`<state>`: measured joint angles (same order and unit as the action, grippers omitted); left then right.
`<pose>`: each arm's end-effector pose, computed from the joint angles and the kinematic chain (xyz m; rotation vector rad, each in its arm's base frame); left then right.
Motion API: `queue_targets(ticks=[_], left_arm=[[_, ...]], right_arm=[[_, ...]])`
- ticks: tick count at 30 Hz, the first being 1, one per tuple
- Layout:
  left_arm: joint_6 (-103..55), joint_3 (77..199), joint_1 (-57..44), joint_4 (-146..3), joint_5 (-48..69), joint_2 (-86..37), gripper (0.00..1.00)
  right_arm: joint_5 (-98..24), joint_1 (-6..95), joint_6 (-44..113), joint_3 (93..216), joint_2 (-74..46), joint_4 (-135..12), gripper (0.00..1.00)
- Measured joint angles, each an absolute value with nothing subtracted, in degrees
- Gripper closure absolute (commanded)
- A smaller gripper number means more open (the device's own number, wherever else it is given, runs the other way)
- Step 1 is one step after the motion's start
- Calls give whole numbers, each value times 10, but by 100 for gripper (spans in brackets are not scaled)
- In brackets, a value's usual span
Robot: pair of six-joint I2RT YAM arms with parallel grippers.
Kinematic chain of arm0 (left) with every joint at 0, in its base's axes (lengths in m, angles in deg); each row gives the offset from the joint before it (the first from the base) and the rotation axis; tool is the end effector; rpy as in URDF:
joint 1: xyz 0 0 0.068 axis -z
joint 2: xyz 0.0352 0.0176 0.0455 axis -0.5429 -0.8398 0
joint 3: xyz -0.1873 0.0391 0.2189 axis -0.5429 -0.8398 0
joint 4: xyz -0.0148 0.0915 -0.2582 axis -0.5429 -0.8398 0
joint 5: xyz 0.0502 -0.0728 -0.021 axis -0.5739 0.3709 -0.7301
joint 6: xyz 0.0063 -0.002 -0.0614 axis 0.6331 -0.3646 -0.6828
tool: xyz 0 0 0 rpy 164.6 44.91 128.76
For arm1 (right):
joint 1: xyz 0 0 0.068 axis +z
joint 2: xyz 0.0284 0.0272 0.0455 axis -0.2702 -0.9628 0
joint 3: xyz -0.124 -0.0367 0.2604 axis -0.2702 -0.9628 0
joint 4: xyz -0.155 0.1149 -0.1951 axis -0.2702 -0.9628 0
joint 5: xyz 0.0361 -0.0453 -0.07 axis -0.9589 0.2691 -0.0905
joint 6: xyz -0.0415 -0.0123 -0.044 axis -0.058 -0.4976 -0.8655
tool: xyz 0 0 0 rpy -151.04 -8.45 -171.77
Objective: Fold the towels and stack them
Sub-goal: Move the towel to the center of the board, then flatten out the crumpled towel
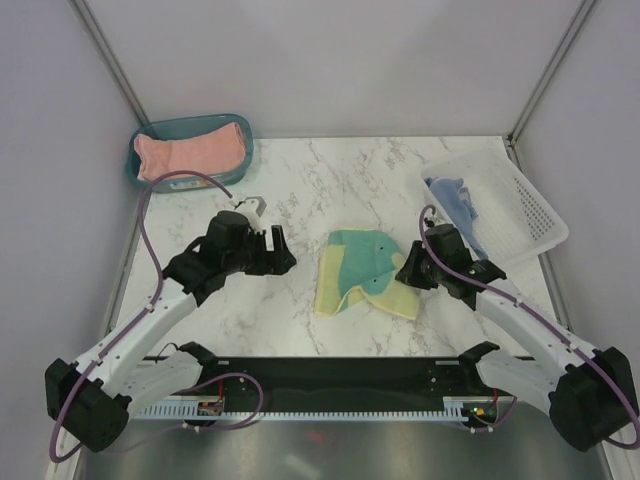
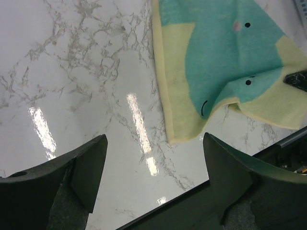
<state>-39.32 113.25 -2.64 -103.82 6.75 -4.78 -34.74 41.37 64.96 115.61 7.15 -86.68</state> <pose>0.1875 -0.1137 0.2945 0.1219 2.3110 -0.6118 0.1965 0.0990 0.2217 0.2162 2.5001 0.5899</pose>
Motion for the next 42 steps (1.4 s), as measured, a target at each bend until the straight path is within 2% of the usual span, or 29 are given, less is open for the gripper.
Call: queue_targets(ticks=[1, 3, 6, 10, 13, 14, 17, 20, 22, 27, 34, 42], left_arm=[[-395, 1129, -26, -1038, 69, -52, 14], [-400, 1120, -26, -1035, 74, -62, 15], [-408, 1103, -26, -1023, 92, -79, 20], [-422, 1078, -26, -990, 128, -113, 23], [-431, 1050, -26, -967, 144, -128, 23], [-432, 1042, -26, -965, 147, -130, 29], [-450, 1023, -26, -954, 148, -125, 26], [-467, 1018, -27, -956, 136, -66, 26], [-472, 1019, -28, -957, 125, -4, 22], [-481, 1042, -29, -995, 65, 157, 21], [-502, 1062, -29, -1056, 6, 310, 19], [-513, 1075, -29, -1104, -34, 346, 18]], right_arm=[[-336, 414, 654, 1153, 83, -875, 65], [-313, 413, 655, 1150, 101, -898, 60], [-287, 413, 647, 1158, 118, -934, 58], [-262, 413, 637, 1235, 116, -985, 57], [-267, 418, 629, 1283, 105, -961, 57], [-270, 427, 625, 1289, 97, -944, 56], [-272, 488, 606, 1289, 51, -896, 56], [-242, 587, 602, 1303, -38, -876, 57], [-217, 653, 614, 1322, -111, -871, 57], [-162, 754, 663, 1363, -216, -876, 57], [-131, 818, 690, 1440, -325, -862, 57], [-95, 840, 701, 1451, -389, -853, 58]])
